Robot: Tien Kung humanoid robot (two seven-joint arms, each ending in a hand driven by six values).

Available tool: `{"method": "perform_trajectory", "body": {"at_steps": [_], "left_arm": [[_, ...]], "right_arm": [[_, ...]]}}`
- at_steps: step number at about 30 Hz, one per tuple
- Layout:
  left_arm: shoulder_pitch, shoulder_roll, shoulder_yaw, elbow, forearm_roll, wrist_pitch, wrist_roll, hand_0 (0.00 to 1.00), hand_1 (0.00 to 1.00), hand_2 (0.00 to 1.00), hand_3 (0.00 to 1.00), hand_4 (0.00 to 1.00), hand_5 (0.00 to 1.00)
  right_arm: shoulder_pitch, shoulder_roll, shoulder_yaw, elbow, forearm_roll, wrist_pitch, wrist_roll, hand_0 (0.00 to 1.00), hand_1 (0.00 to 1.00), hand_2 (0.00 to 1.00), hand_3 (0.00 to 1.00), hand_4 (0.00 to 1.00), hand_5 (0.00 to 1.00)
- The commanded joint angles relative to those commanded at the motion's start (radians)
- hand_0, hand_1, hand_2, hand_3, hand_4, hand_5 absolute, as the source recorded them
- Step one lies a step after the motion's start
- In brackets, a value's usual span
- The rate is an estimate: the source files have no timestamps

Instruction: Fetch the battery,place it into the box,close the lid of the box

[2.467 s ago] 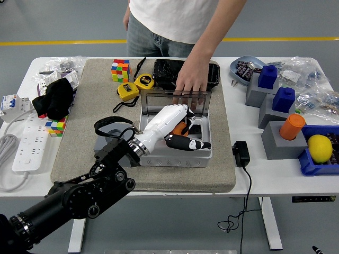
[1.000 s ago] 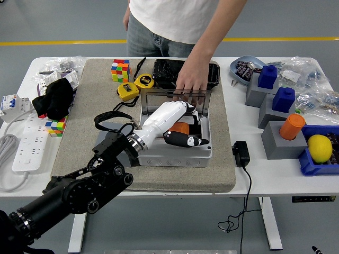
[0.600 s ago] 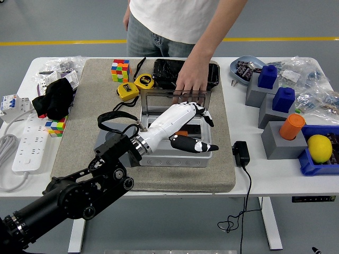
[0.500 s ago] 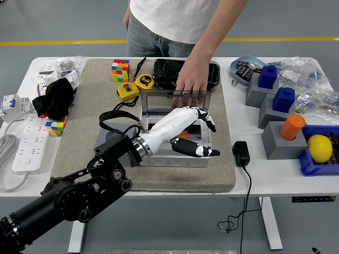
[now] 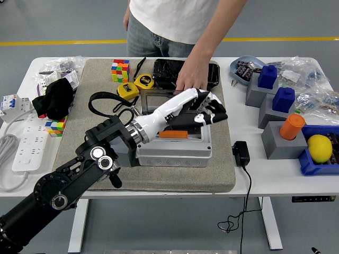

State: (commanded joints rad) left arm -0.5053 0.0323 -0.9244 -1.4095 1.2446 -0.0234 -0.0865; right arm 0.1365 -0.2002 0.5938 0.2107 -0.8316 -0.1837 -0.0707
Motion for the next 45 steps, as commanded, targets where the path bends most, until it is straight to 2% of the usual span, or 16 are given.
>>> {"method": "perform_trajectory", "body": {"at_steps": [1,3,4,6,8,9,10,17,22,23,28,29,34,35,37,45], "left_arm": [[-0.004,-0.003,-0.012,0.006,-0.039,0.040,-0.016,0.621,0.729,0.685,0.636,0.998,0.715],[-0.010,-0.006,-0.030,0.020,-0.009,0.101,-0.032,0.621,0.729,0.685,0.636,0.998,0.715],[-0.015,-0.007,-0.036,0.031,0.035,0.131,-0.036,0.892,0.895,0.819,0.756,0.998,0.766],[-0.024,-0.008,-0.048,0.062,0.119,0.172,-0.040,0.892,0.895,0.819,0.756,0.998,0.766],[-0.030,-0.007,-0.054,0.087,0.203,0.187,-0.041,0.892,0.895,0.819,0.756,0.998,0.766],[-0.035,-0.008,-0.058,0.110,0.249,0.181,-0.032,0.892,0.895,0.819,0.756,0.998,0.766],[-0.038,-0.007,-0.060,0.131,0.288,0.169,-0.025,0.998,0.998,0.998,0.944,0.998,0.980],[-0.044,-0.004,-0.063,0.206,0.580,0.114,0.044,0.998,0.998,0.998,0.980,0.998,0.998],[-0.044,0.001,-0.066,0.203,0.783,0.097,0.091,0.998,0.998,0.998,0.980,0.998,0.998],[-0.044,0.002,-0.067,0.202,0.829,0.098,0.094,0.998,0.998,0.998,0.885,0.998,0.998],[-0.045,0.010,-0.053,0.189,1.024,0.087,0.109,0.998,0.998,0.998,0.885,0.998,0.998],[-0.045,0.014,-0.047,0.187,1.024,0.083,0.114,0.998,0.998,0.998,0.812,0.998,0.998],[-0.047,0.032,-0.012,0.171,1.024,0.052,0.141,0.998,0.998,0.998,0.812,0.998,0.998],[-0.048,0.036,-0.001,0.169,1.024,0.048,0.145,0.998,0.998,0.998,0.770,0.998,0.998],[-0.049,0.040,0.011,0.167,1.024,0.039,0.150,0.998,0.998,0.998,0.770,0.998,0.998],[-0.037,0.060,0.051,0.125,1.024,0.037,0.151,0.998,0.998,0.998,0.756,0.998,0.998]], "right_arm": [[0.000,0.000,0.000,0.000,0.000,0.000,0.000,0.752,0.697,0.714,0.757,0.998,0.998],[0.000,0.001,0.002,0.000,-0.001,0.001,0.000,0.752,0.697,0.714,0.757,0.998,0.998],[0.000,0.001,0.002,0.000,-0.001,0.001,0.000,0.751,0.697,0.714,0.757,0.998,0.998],[0.001,0.002,0.002,0.000,-0.001,0.001,-0.001,0.751,0.697,0.714,0.757,0.998,0.998],[0.002,0.002,0.003,0.001,-0.002,0.001,-0.001,0.751,0.697,0.714,0.757,0.998,0.998],[0.003,0.002,0.002,0.000,-0.001,0.001,-0.001,0.751,0.697,0.714,0.757,0.998,0.998],[0.004,0.002,0.001,0.000,0.000,0.000,-0.002,0.752,0.697,0.714,0.757,0.998,0.998],[0.005,0.002,0.003,0.000,0.000,0.000,-0.002,0.750,0.697,0.715,0.757,0.998,0.998],[0.005,0.002,0.003,-0.001,-0.001,-0.001,-0.002,0.750,0.697,0.715,0.757,0.998,0.998],[0.005,0.002,0.003,0.000,-0.001,-0.001,-0.002,0.751,0.697,0.715,0.757,0.998,0.998],[0.006,0.002,0.003,0.000,-0.002,-0.001,-0.002,0.751,0.697,0.715,0.757,0.998,0.998],[0.006,0.002,0.003,0.000,-0.002,-0.001,-0.002,0.752,0.697,0.714,0.757,0.998,0.998],[0.005,-0.001,0.001,0.000,0.000,-0.002,-0.001,0.752,0.697,0.714,0.757,0.998,0.998],[0.005,-0.001,0.000,0.000,0.001,-0.002,-0.001,0.751,0.697,0.714,0.756,0.998,0.998],[0.004,-0.002,-0.001,0.000,0.001,-0.002,0.000,0.751,0.697,0.714,0.756,0.998,0.998],[0.003,-0.001,0.000,0.000,0.000,-0.002,-0.001,0.751,0.697,0.714,0.756,0.998,0.998]]}}
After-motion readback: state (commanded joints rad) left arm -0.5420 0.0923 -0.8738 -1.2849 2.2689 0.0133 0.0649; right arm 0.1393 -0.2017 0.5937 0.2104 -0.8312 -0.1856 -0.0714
